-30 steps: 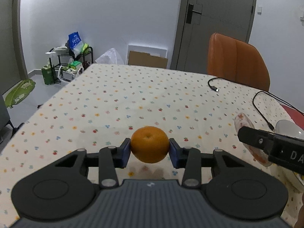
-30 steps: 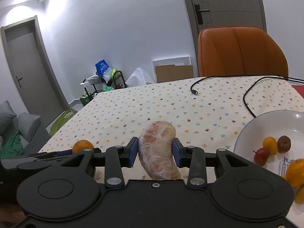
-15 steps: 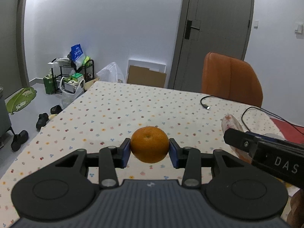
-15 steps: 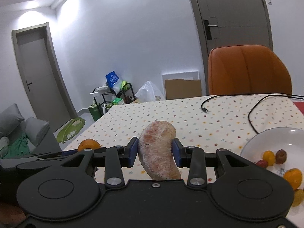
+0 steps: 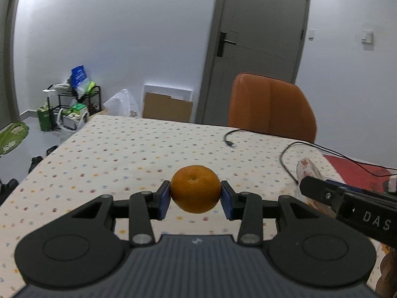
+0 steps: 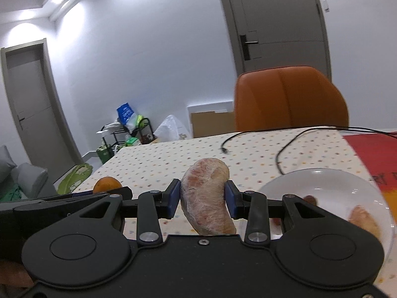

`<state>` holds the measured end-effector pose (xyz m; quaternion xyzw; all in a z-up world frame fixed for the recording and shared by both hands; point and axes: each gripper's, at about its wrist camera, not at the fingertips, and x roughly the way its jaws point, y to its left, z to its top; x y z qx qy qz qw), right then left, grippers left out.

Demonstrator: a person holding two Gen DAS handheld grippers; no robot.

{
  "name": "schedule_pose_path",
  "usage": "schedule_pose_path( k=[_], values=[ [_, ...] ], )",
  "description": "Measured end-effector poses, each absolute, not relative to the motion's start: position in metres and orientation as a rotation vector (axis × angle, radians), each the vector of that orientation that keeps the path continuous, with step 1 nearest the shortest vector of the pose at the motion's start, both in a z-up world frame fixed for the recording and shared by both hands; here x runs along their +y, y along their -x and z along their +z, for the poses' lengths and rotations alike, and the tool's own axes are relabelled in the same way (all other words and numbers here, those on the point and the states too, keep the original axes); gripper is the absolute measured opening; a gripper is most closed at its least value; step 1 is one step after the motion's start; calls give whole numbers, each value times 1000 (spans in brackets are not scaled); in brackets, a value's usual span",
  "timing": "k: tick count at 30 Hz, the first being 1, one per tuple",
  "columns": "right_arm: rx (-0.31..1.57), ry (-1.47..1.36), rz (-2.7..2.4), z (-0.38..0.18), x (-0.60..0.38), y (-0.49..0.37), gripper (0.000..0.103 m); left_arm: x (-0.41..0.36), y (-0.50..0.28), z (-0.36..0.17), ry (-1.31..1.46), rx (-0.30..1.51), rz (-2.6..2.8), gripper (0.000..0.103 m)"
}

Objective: Organize fruits
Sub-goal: 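Carry the pomelo piece over the white plate and open the right tool while the left tool holds the orange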

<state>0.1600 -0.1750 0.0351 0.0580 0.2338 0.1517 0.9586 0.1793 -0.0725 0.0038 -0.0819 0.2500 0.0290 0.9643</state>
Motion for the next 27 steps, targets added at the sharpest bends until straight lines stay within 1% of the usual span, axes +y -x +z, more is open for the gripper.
schedule_pose_path(
  k=[17,27],
  values=[
    [441,-141,181,33,-241,-155,37,-131,-194,12,100,487,-59,41],
    [441,-144,130,26,-264,-159,36,-161,-205,6,77,501,-106,41]
  ],
)
